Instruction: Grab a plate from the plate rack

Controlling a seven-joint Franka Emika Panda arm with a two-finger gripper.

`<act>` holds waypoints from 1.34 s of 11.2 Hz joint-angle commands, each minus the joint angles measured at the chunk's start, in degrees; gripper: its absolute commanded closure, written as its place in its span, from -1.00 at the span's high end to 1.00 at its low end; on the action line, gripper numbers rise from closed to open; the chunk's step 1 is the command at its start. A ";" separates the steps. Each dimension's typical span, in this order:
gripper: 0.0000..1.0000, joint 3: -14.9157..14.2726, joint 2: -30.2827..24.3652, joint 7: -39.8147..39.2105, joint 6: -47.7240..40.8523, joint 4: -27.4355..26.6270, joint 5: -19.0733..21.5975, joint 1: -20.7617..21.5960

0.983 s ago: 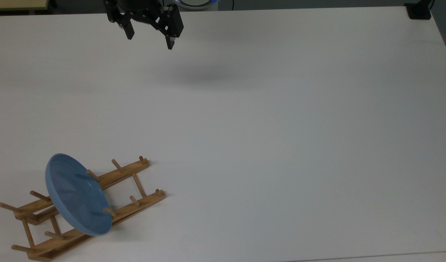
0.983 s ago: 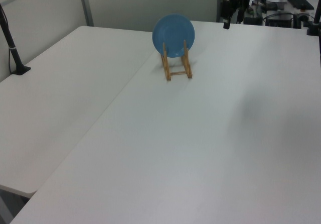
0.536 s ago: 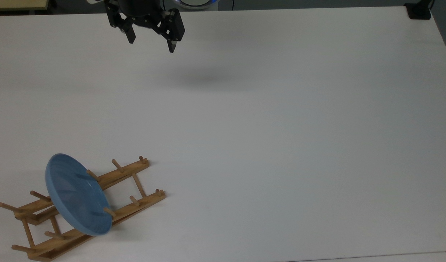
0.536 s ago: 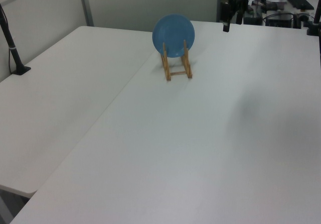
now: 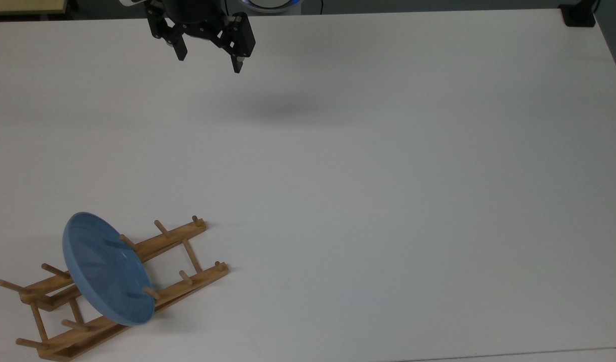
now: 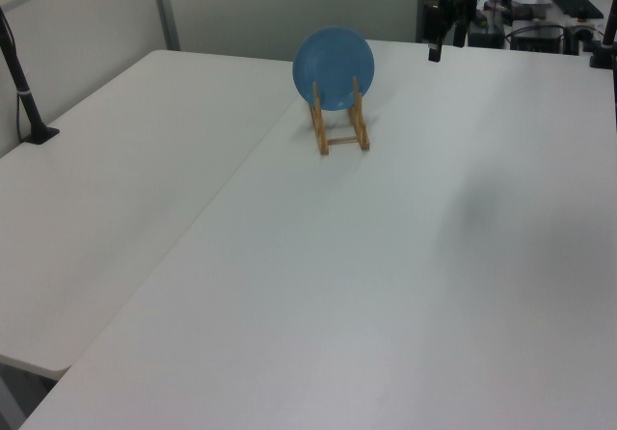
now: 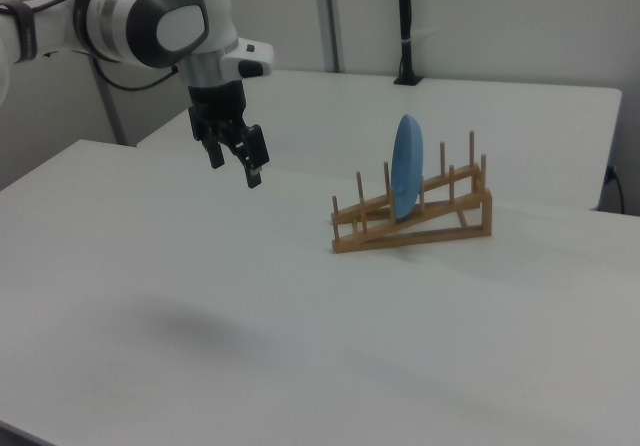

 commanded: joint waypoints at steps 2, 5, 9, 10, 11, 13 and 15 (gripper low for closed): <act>1.00 -0.32 -0.03 -1.83 -1.84 1.19 0.21 -0.49; 1.00 -0.32 0.32 -6.56 -0.97 1.99 0.03 -0.93; 1.00 -0.41 7.07 -7.02 16.98 5.41 -0.84 -2.06; 0.97 -0.41 8.57 -7.02 25.41 5.41 -2.33 -2.24; 0.97 -0.84 10.33 -7.19 33.32 5.41 -6.08 -2.25; 0.90 -1.81 16.90 -7.28 45.13 8.20 -13.74 -2.25; 0.79 -3.83 22.01 -8.85 49.73 11.03 -19.63 -2.16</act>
